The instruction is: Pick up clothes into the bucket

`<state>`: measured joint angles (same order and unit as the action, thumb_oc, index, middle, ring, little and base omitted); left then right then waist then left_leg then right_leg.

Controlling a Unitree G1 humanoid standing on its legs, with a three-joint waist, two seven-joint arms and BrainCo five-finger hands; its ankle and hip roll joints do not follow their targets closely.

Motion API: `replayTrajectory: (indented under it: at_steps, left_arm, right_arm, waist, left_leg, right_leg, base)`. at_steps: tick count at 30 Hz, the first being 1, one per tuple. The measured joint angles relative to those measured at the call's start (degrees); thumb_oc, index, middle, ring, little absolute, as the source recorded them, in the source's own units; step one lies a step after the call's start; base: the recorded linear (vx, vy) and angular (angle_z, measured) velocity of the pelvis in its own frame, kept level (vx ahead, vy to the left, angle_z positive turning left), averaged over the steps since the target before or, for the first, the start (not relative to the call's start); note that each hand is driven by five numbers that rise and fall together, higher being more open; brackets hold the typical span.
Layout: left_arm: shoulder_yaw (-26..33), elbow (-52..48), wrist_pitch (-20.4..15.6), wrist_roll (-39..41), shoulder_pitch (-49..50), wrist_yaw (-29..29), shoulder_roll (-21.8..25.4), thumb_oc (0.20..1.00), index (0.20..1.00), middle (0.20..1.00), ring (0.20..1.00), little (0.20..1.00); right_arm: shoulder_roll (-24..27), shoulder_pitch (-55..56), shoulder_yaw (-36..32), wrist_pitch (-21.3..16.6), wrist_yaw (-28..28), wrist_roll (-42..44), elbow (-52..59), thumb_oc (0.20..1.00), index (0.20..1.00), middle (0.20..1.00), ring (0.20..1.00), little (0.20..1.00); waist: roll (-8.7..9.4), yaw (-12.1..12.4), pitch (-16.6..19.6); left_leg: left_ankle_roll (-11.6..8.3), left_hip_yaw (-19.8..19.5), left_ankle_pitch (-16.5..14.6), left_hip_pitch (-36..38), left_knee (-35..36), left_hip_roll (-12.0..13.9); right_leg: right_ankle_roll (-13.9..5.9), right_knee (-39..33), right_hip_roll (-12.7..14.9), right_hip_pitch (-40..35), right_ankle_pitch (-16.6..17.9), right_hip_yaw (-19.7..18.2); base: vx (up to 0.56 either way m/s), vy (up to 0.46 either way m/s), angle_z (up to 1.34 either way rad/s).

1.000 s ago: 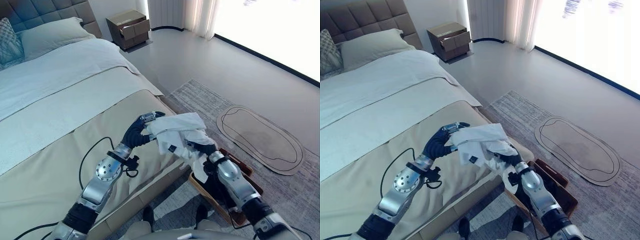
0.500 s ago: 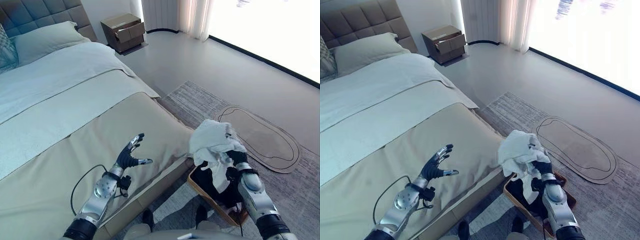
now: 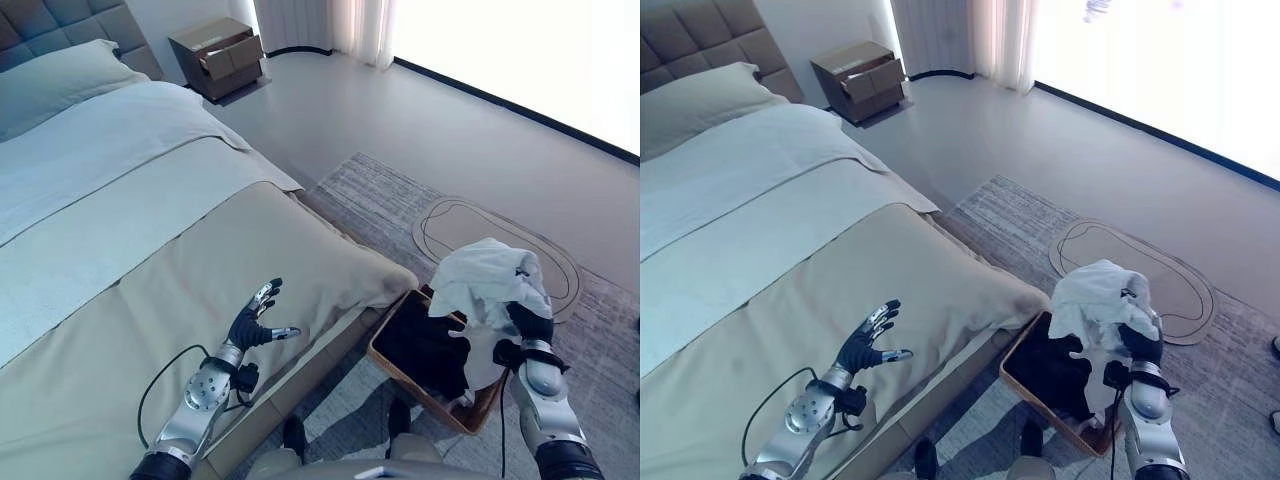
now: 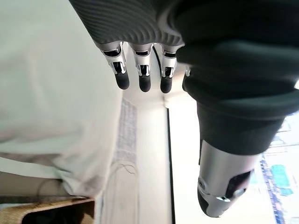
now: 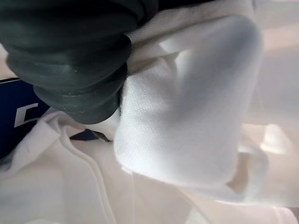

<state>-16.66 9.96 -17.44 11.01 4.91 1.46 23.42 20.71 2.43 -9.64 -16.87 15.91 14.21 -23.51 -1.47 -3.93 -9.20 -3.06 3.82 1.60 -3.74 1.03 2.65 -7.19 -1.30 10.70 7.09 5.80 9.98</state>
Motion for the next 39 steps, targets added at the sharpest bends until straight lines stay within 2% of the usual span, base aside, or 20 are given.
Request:
replayTrajectory:
  at_steps: [5, 7, 9, 11, 19, 21, 25, 31, 34, 39]
  left_arm:
    - [0.3, -4.8, -2.0, 8.1, -2.8, 0.1, -0.6, 1.000, 1.000, 1.000, 1.000, 1.000]
    - [1.1, -5.1, -2.0, 12.6, -4.1, 0.1, -1.9, 1.000, 1.000, 1.000, 1.000, 1.000]
    - [1.1, -6.8, -2.0, 17.6, -5.6, 0.2, -1.9, 1.000, 1.000, 1.000, 1.000, 1.000]
    - [1.1, -7.1, -2.0, 19.3, -7.4, 0.1, -2.1, 1.000, 1.000, 1.000, 1.000, 1.000]
    - [0.4, -8.7, -2.1, 20.2, -10.9, -1.8, -2.5, 1.000, 1.000, 1.000, 1.000, 1.000]
    - [0.5, -11.1, -2.9, 20.2, -10.8, -2.9, -2.0, 1.000, 1.000, 1.000, 1.000, 1.000]
    - [1.4, -13.5, -3.3, 20.3, -12.3, -5.2, -2.1, 1.000, 1.000, 1.000, 1.000, 1.000]
    - [2.2, -16.7, -4.5, 20.4, -12.3, -7.3, -1.4, 1.000, 1.000, 1.000, 1.000, 1.000]
    - [2.2, -20.2, -5.1, 21.2, -12.4, -7.8, 0.1, 1.000, 1.000, 1.000, 1.000, 1.000]
    - [2.1, -20.4, -5.6, 21.3, -12.3, -8.8, 1.5, 1.000, 1.000, 1.000, 1.000, 1.000]
  right_arm:
    - [0.3, -1.8, -1.0, -0.8, 3.0, 0.0, -1.0, 0.200, 0.200, 0.200, 0.200, 0.200]
    - [0.3, -5.0, -1.0, -0.7, 3.7, 0.0, -2.6, 0.200, 0.200, 0.200, 0.200, 0.200]
    - [0.8, -9.1, -0.8, -0.7, 4.9, -0.3, -2.7, 0.200, 0.200, 0.200, 0.200, 0.200]
    - [1.2, -13.2, -0.7, -0.6, 5.9, -0.6, -2.9, 0.200, 0.200, 0.200, 0.200, 0.200]
    - [4.9, -23.0, 3.0, -0.4, 9.8, -1.3, -6.2, 0.200, 0.200, 0.200, 0.200, 0.200]
    - [6.5, -24.4, 4.5, -0.5, 10.8, -1.7, -6.5, 0.200, 0.200, 0.200, 0.200, 0.200]
    - [9.9, -29.5, 5.4, -0.2, 11.8, -1.7, -9.3, 0.200, 0.200, 0.200, 0.200, 0.200]
    - [12.4, -31.6, 5.9, -0.2, 13.1, -1.7, -10.6, 0.200, 0.200, 0.200, 0.200, 0.200]
    - [15.1, -33.8, 6.9, -0.2, 13.4, -1.6, -12.5, 0.200, 0.200, 0.200, 0.200, 0.200]
    - [16.8, -38.0, 11.6, -0.2, 13.4, -1.8, -16.0, 0.200, 0.200, 0.200, 0.200, 0.200]
  waist:
    - [-0.31, -0.4, -5.5]
    - [-0.46, -1.2, -8.3]
    - [-0.47, -1.4, -11.4]
    - [-0.96, -1.5, -14.3]
    - [-1.36, -1.5, -19.5]
    - [-1.33, -1.3, -19.8]
    - [-1.85, -1.3, -20.8]
    - [-2.52, -0.4, -21.5]
    - [-2.55, 0.3, -21.7]
    - [-2.82, 0.5, -21.9]
  left_leg:
    - [-0.18, 0.6, 0.1, -4.8, -3.8, -0.6]
    - [0.38, 0.8, -0.3, -6.9, -5.4, -0.9]
    - [0.64, 2.1, -1.6, -10.9, -9.0, -1.1]
    - [0.72, 2.5, -2.2, -13.3, -11.8, -1.0]
    - [0.48, 3.7, -6.7, -24.1, -24.9, 0.4]
    - [0.45, 3.8, -9.0, -28.3, -29.9, 1.2]
    - [0.80, 3.9, -10.9, -37.0, -37.5, 1.3]
    - [1.10, 3.5, -13.5, -44.2, -45.0, 1.9]
    - [1.36, 3.2, -15.6, -50.1, -51.3, 2.1]
    - [2.12, 2.3, -17.5, -56.6, -57.6, 2.0]
  right_leg:
    - [0.03, 5.1, 1.0, 5.9, -0.5, -1.1]
    - [-0.06, 7.5, 1.6, 8.5, -1.0, -1.7]
    - [0.58, 11.5, 1.9, 13.8, -1.9, -3.8]
    - [0.80, 14.2, 2.0, 16.6, -2.2, -4.8]
    - [1.95, 26.4, 1.4, 28.5, -5.7, -8.1]
    - [2.32, 30.4, 1.4, 32.8, -7.2, -8.9]
    - [2.45, 36.9, 1.3, 41.6, -8.2, -10.5]
    - [2.56, 42.5, 1.2, 48.4, -9.5, -11.4]
    - [2.40, 48.3, 1.3, 54.8, -10.3, -12.7]
    - [2.48, 53.8, 1.0, 61.4, -11.1, -14.1]
  base:
    - [-0.13, -0.006, -0.06]
    - [-0.14, -0.026, -0.06]
    - [-0.15, -0.028, -0.23]
    - [-0.14, -0.038, -0.17]
    - [-0.09, -0.030, -0.12]
    - [-0.09, -0.001, -0.12]
    - [-0.07, -0.012, -0.07]
    - [-0.01, -0.005, -0.04]
    - [0.02, 0.001, -0.04]
    - [-0.01, 0.015, -0.04]
